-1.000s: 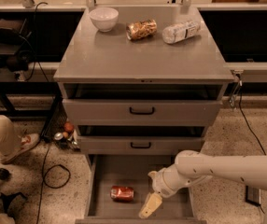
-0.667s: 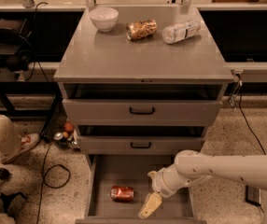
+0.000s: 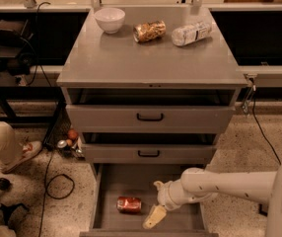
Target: Pick coke can from bottom drawer and place on counter
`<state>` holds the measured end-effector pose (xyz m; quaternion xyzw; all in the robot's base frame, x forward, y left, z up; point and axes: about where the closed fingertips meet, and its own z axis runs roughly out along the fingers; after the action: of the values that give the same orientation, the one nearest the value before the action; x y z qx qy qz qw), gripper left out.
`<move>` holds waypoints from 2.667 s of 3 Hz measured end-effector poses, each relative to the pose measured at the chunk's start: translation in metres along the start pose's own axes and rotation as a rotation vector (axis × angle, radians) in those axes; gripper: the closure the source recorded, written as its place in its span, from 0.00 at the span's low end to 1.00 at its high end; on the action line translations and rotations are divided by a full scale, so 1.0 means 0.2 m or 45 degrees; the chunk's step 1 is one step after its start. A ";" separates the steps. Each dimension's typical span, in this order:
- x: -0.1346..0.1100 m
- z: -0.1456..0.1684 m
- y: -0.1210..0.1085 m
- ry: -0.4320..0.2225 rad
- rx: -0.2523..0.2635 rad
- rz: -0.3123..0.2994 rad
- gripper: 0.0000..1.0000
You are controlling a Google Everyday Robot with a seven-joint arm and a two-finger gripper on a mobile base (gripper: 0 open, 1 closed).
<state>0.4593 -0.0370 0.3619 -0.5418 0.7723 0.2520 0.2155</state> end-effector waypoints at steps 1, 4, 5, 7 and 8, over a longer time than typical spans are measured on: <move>0.04 0.20 -0.14 -0.074 0.080 -0.026 0.00; 0.07 0.67 -0.29 -0.159 0.116 -0.036 0.00; 0.04 0.80 -0.26 -0.145 0.099 -0.099 0.00; -0.04 1.00 -0.35 -0.168 0.089 -0.201 0.00; -0.04 1.12 -0.39 -0.133 0.094 -0.244 0.00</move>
Offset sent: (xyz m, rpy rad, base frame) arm 0.0696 0.0478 -0.1306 0.0917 -0.1527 -0.0753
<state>0.5499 0.0863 0.1793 -0.5910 0.7133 0.2295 0.2986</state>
